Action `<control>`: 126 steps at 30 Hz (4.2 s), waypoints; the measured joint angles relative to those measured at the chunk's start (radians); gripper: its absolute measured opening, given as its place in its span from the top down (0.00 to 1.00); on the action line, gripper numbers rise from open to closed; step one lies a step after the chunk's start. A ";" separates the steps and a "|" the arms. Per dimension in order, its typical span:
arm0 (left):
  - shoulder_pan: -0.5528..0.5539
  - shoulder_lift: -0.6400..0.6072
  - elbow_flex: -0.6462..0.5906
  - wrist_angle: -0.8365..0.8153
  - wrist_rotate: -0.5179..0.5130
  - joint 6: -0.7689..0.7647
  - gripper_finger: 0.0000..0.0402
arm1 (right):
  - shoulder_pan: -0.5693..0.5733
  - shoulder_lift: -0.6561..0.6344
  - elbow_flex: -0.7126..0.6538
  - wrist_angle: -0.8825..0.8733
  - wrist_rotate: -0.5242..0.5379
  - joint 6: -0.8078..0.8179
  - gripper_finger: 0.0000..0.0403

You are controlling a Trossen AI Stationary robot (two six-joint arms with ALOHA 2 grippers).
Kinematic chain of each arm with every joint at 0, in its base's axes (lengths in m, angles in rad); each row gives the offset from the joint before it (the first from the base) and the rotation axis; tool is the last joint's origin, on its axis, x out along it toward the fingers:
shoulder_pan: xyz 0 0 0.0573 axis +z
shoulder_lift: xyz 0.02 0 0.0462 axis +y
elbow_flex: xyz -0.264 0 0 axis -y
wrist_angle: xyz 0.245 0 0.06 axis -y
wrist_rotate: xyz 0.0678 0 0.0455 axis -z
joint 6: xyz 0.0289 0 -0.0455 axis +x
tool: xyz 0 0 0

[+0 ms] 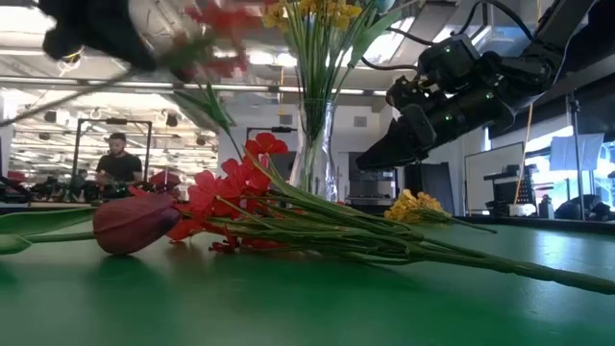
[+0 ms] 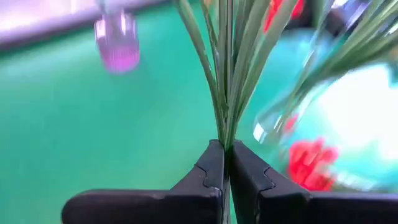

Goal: Sort flowers into vase by color
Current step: Put the top red flowers into the pink vase

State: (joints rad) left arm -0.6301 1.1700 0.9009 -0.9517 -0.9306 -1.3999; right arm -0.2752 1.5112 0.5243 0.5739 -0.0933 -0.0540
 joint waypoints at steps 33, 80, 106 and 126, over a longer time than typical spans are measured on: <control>-0.011 0.012 0.199 0.165 -0.646 0.593 0.99 | 0.000 0.000 0.000 0.011 0.005 -0.003 0.40; 0.678 -0.103 -0.191 1.838 0.292 1.779 1.00 | 0.000 0.000 0.000 0.020 -0.023 0.019 0.40; 1.555 -0.093 -0.206 1.407 1.214 1.332 1.00 | 0.001 0.000 0.000 0.021 -0.031 0.030 0.40; 1.524 0.296 -0.589 2.408 1.256 1.060 1.00 | 0.001 0.000 0.000 0.052 -0.031 0.034 0.40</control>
State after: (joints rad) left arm 0.8936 1.4657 0.3122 1.4563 0.3254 -0.3402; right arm -0.2741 1.5108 0.5243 0.6257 -0.1242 -0.0198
